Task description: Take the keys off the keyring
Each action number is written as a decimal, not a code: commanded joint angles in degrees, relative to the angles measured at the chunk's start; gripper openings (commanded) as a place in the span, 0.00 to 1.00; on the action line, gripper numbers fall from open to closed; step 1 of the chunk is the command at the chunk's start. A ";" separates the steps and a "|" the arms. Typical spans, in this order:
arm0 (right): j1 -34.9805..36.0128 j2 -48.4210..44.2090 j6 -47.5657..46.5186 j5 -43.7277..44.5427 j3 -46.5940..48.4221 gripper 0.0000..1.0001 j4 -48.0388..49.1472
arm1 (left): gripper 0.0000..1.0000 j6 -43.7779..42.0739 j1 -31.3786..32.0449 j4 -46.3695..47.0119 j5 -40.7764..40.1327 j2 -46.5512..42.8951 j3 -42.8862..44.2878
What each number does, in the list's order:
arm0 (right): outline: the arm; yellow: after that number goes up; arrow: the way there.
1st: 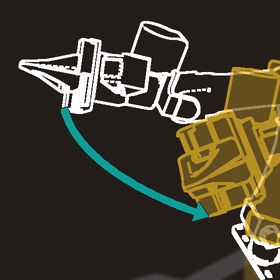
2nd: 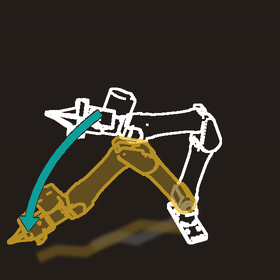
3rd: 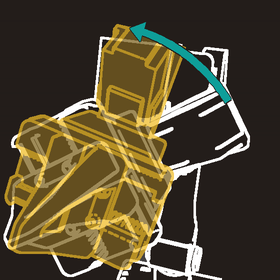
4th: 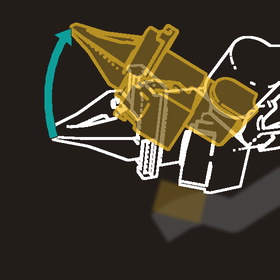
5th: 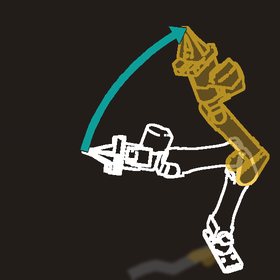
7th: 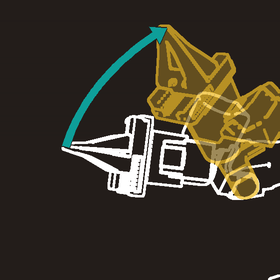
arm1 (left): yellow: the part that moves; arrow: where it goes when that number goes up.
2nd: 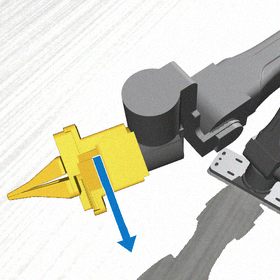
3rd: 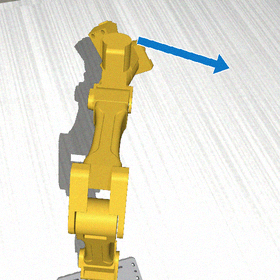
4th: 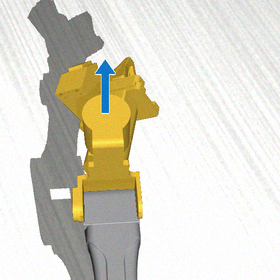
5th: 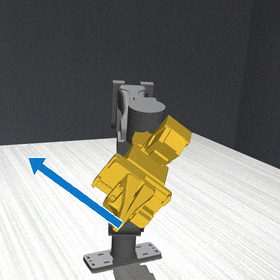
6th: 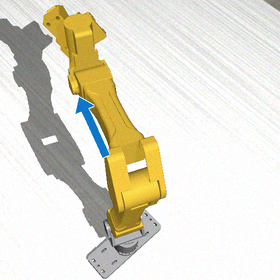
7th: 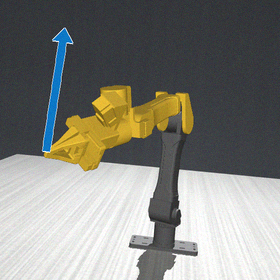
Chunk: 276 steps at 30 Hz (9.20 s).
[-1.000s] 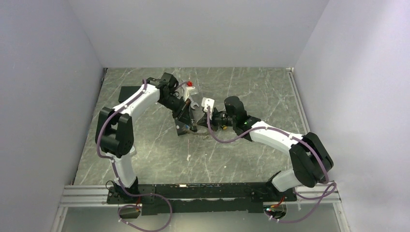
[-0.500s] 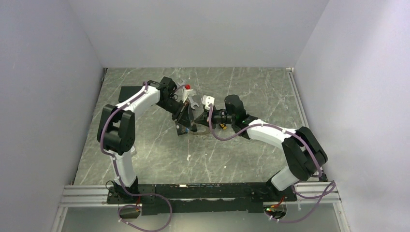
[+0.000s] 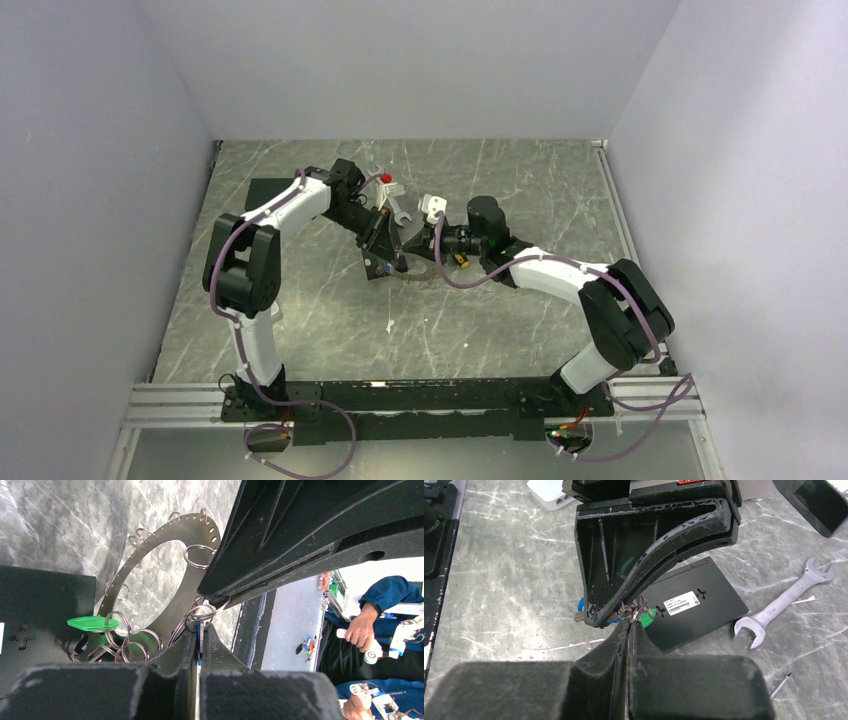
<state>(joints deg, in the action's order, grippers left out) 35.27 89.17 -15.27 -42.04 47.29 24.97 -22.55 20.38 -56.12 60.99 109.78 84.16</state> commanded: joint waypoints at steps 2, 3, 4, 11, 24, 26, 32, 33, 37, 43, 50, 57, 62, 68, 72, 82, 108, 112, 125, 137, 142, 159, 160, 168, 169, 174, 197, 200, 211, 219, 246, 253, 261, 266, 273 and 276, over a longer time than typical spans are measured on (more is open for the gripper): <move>-0.29 0.45 2.99 1.35 -1.83 0.00 6.16 | 0.00 0.49 0.27 1.59 -8.17 3.45 -0.16; -0.29 0.67 3.49 1.85 -1.99 0.00 7.02 | 0.00 0.76 0.27 1.62 -8.17 3.80 -0.10; -0.29 0.97 4.03 2.36 -2.01 0.00 7.80 | 0.00 1.09 0.27 1.78 -8.32 4.19 -0.09; -0.29 3.33 5.57 4.17 -2.82 0.00 13.23 | 0.00 1.63 0.27 1.24 -7.17 6.78 1.43; -0.31 3.76 4.53 7.36 -8.44 0.00 22.99 | 0.00 3.15 0.13 3.37 -7.39 8.44 0.20; -0.33 3.64 4.80 6.86 -8.85 0.00 23.79 | 0.00 3.44 0.14 3.64 -8.22 8.53 -0.11; -0.37 3.18 2.07 4.56 -8.58 0.00 20.49 | 0.00 3.19 -1.63 2.59 -9.18 6.75 0.85; -0.37 3.06 1.55 3.88 -8.68 0.00 19.98 | 0.00 3.10 -2.11 2.28 -9.42 6.39 1.14; -0.46 2.73 -0.99 1.85 -8.39 0.00 17.05 | 0.00 2.56 -3.84 1.25 -9.46 4.32 2.40; -0.46 2.40 -3.01 1.18 -7.69 0.00 13.98 | 0.00 1.37 -3.95 -0.25 -9.67 1.17 3.79; -0.46 2.20 -4.28 0.71 -7.56 0.00 12.08 | 0.00 0.42 -3.95 -0.50 -8.58 -1.15 3.78; -0.46 1.90 -5.26 0.80 -7.74 0.00 10.72 | 0.00 -1.28 -3.95 -0.94 -8.63 -2.79 3.32; -0.46 2.16 -4.22 -0.44 -5.80 0.00 7.99 | 0.00 -4.41 -3.15 -2.17 -8.04 -4.16 2.90; -0.88 2.76 -4.79 -0.34 -2.16 0.14 3.08 | 0.00 -5.13 -2.07 -3.78 -6.07 -3.99 2.23; -1.40 2.64 -4.46 0.06 -0.94 0.29 1.22 | 0.00 -4.31 -2.00 -3.16 -4.90 -3.78 1.17; -1.79 0.14 -5.99 -2.86 3.32 0.36 -7.20 | 0.00 -5.36 -2.01 -5.45 -4.61 -3.26 2.89; 7.35 4.42 -14.39 10.87 12.15 0.31 -17.97 | 0.00 -5.14 -1.44 -6.72 -2.62 -3.08 4.04; 7.40 4.85 -13.92 9.43 12.63 0.32 -18.17 | 0.00 -5.14 -1.40 -6.66 -2.50 -3.29 3.83; 7.89 6.79 -13.58 10.04 13.35 0.31 -16.56 | 0.00 -4.79 -1.31 -6.46 -2.26 -3.52 3.38; 7.48 3.29 -16.76 6.71 11.58 0.00 -20.11 | 0.00 -9.62 -2.56 -11.65 -10.90 -4.12 6.45; 6.90 2.12 -18.56 3.33 9.73 0.00 -20.91 | 0.00 -13.56 -2.80 -14.27 -16.31 -4.52 8.32; 5.95 0.99 -15.38 -0.59 8.13 0.00 -16.86 | 0.00 -19.03 -2.80 -9.46 -23.22 -4.74 6.56; 5.95 1.08 -15.27 -1.01 8.21 0.00 -16.62 | 0.00 -19.28 -2.83 -9.11 -23.15 -4.53 6.47; 6.04 2.66 -15.01 -2.33 9.33 0.00 -15.67 | 0.00 -23.92 -2.51 -6.95 -23.34 -3.58 5.69; 6.04 2.88 -15.09 -2.42 9.46 0.00 -15.75 | 0.00 -24.62 -2.40 -6.52 -23.57 -3.72 5.36; 6.04 3.42 -15.85 -3.56 9.62 0.00 -16.08 | 0.00 -28.72 -2.19 -5.69 -22.80 -4.86 3.81; 5.74 1.21 -16.41 -1.23 1.02 0.00 -10.31 | 0.00 -11.41 1.34 16.70 -0.46 -6.04 -18.30; 5.28 1.18 -14.73 -3.48 -0.12 0.00 -8.48 | 0.00 -10.73 1.94 20.71 -3.03 -7.21 -20.36; 3.55 1.55 -5.32 -9.45 -3.35 0.00 1.19 | 0.00 -12.75 2.75 24.41 -3.40 -11.94 -22.98; 1.53 1.06 3.68 -11.55 -7.89 0.00 14.35 | 0.00 -10.58 3.61 31.01 -1.69 -14.23 -27.03; 0.85 -0.49 2.92 -16.29 -8.97 0.00 11.57 | 0.00 -9.44 0.90 25.84 0.10 -16.15 -21.89; 0.86 -0.16 1.23 -14.87 -8.54 0.00 9.53 | 0.00 -11.81 0.71 20.78 -0.30 -16.94 -19.70; 0.83 1.12 0.95 -12.08 -5.33 0.00 4.50 | 0.00 -15.40 1.01 13.11 -0.47 -17.67 -16.27; 0.86 2.63 0.75 -11.29 -1.52 0.00 -0.88 | 0.00 -18.31 1.84 8.94 -1.79 -18.10 -14.76; 0.79 3.38 -1.15 -9.98 0.74 0.00 -4.50 | 0.00 -21.23 3.92 3.40 -1.10 -17.86 -13.26; 0.68 3.25 -1.47 -9.65 1.05 0.01 -5.06 | 0.00 -22.02 4.30 2.12 -0.69 -17.89 -13.03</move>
<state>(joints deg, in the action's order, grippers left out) 36.10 91.98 -14.76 -53.47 45.98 20.99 -41.32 23.57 -49.56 57.10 94.41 68.58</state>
